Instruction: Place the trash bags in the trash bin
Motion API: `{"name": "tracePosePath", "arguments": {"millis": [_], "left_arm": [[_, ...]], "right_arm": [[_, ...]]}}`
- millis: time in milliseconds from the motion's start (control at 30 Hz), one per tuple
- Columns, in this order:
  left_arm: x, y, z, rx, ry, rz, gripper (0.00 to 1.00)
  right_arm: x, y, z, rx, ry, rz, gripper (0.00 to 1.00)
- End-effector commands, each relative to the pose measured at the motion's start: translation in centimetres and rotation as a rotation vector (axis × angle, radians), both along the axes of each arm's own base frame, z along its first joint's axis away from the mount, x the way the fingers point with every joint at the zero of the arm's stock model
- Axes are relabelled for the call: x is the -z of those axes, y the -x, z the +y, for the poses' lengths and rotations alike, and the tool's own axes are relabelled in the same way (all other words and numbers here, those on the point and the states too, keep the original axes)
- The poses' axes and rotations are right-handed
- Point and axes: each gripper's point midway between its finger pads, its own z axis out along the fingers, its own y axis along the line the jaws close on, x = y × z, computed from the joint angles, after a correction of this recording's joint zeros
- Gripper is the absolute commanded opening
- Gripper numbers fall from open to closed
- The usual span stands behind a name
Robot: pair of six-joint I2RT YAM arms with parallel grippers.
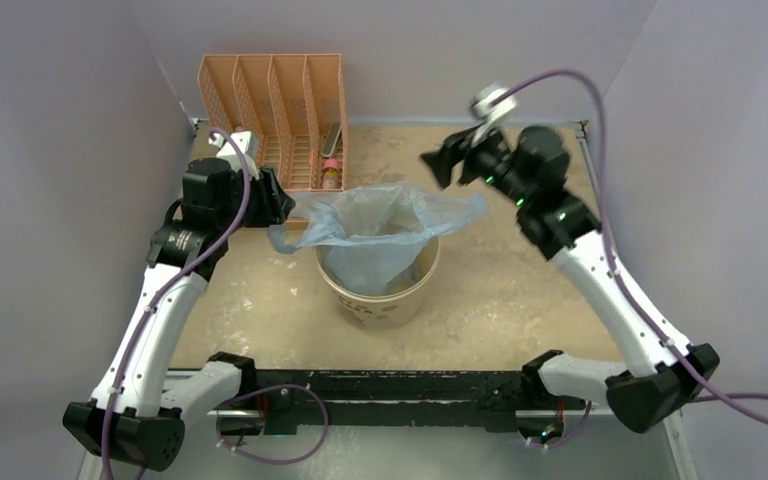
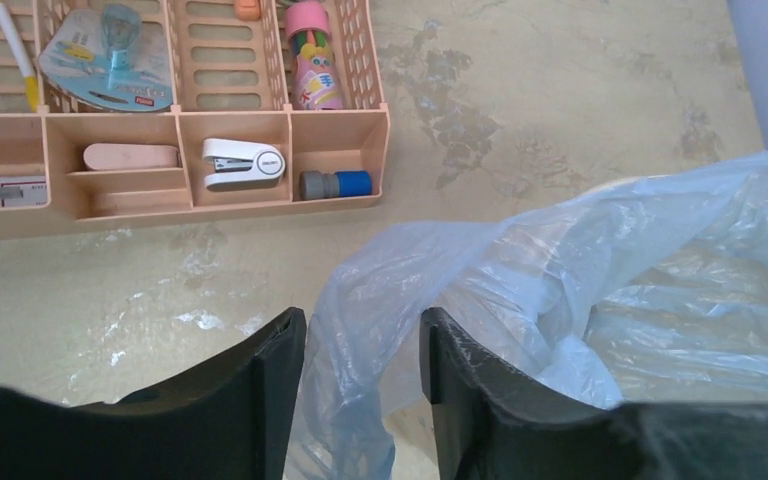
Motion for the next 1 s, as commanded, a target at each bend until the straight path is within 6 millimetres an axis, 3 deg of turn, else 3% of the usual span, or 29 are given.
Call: {"name": "tracePosePath", "arguments": {"millis": [0,200,500,667,733,867,967], "left_arm": [[-1.4,-1.5,-0.5,0.052,-0.022,-0.043,0.43],[-0.4,-2.3,-1.3,0.109,-0.034,-0.029,0.34],[1.7,-3.2,-1.5,0.106,-0.037,0.025,0.19],[2.5,-3.4,-1.8,0.12,-0.032,0.032,0.08],[3.0,-3.5,-1.7,0.106,-0.029,0.043,0.01],[3.4,-4.1,-1.9,0.094,0.0,0.061,0.0],[4.3,-4.5,-2.2,0.1,0.019,0.063,0.0]], "right_arm": [[1.5,-1.8,-3.2,-0.126,-0.226,0.368,0.71],[6.2,-2.9,-3.7,-0.076,-0.254,0.524,0.73],[8.5,-1.7,-2.3,-0.192,-0.282,0.585,0.7],[9.7,-2.4,-2.6,-0.142,-0.304,0.603,0.45],[9.3,-3.0,-2.8,-0.11,-0.336,0.582,0.3],[8.6,-2.8,-2.3,-0.142,-0.415,0.582,0.02],[9.7,-2.9,-1.9,-0.162,-0.401,0.634,0.0]]}}
